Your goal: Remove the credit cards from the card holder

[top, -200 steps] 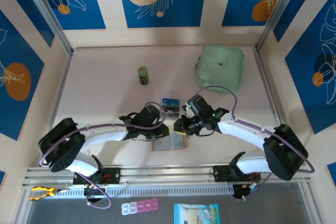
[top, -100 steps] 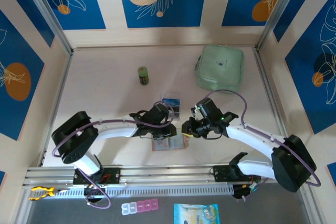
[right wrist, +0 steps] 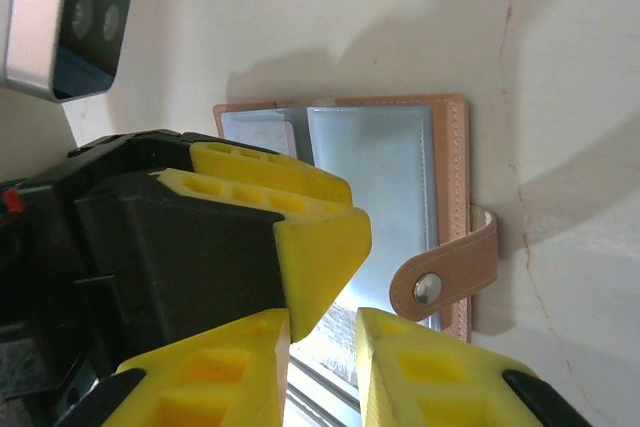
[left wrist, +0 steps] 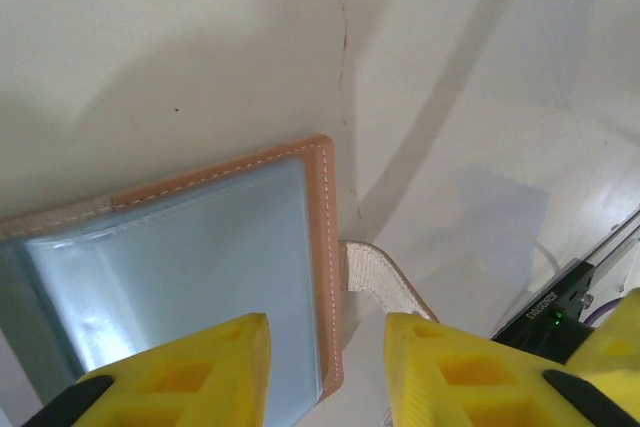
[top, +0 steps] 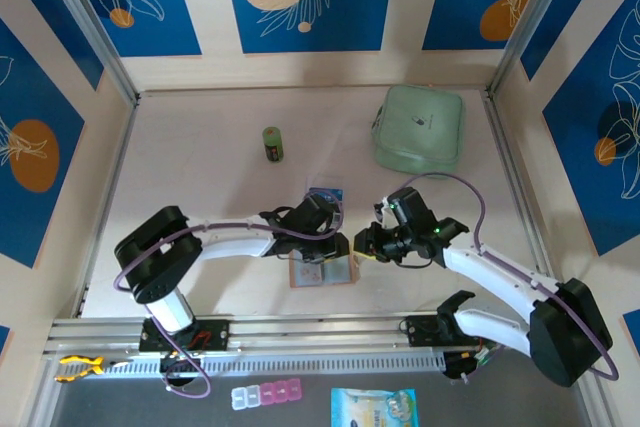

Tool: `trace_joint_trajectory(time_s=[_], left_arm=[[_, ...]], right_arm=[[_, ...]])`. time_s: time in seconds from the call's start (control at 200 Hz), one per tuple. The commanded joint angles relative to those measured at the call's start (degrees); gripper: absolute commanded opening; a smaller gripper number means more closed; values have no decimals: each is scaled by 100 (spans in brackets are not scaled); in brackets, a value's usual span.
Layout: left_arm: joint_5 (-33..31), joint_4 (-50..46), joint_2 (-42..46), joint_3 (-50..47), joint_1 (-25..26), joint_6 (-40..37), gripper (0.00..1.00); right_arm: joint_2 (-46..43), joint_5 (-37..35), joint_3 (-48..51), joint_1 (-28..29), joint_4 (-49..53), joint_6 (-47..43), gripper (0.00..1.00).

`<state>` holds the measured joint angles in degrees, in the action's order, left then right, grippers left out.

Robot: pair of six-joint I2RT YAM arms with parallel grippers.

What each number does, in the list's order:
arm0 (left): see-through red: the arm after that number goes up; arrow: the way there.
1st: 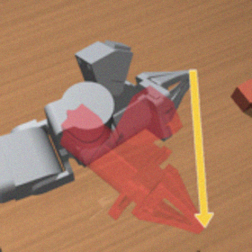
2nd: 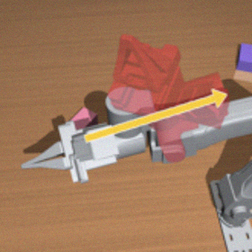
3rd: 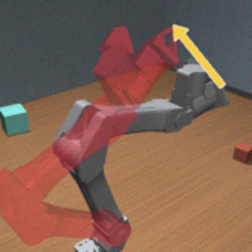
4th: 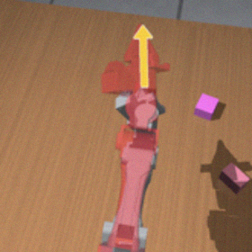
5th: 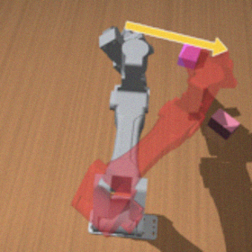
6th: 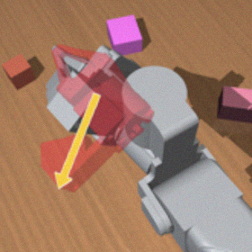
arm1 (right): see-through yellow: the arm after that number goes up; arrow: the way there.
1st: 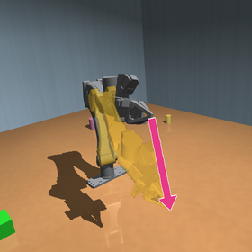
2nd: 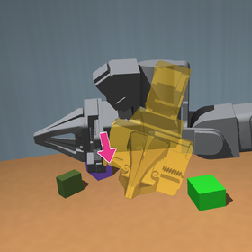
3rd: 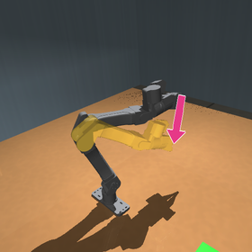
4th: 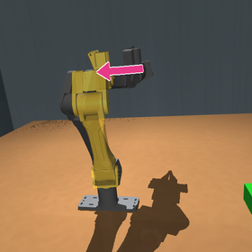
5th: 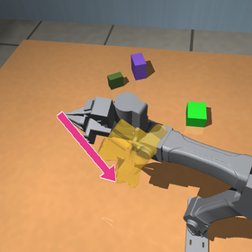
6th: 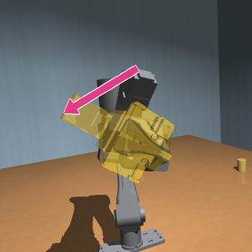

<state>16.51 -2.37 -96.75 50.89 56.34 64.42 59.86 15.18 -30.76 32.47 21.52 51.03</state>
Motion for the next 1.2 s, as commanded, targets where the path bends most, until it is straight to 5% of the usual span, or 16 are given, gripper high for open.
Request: trace_joint_trajectory(time_s=[0.0, 0.51, 1.195], left_arm=[[94, -101, -25, 149, 62, -95, 35], [-78, -49, 782, -580, -217, -192, 33], [-334, -334, 2364, -2108, -843, -127, 25]], right_arm=[[-131, 153, 87, -39, 216, -114, 26], [265, 257, -142, 140, -60, 64, 26], [2446, -87, -1417, 1299, -428, 57, 24]])
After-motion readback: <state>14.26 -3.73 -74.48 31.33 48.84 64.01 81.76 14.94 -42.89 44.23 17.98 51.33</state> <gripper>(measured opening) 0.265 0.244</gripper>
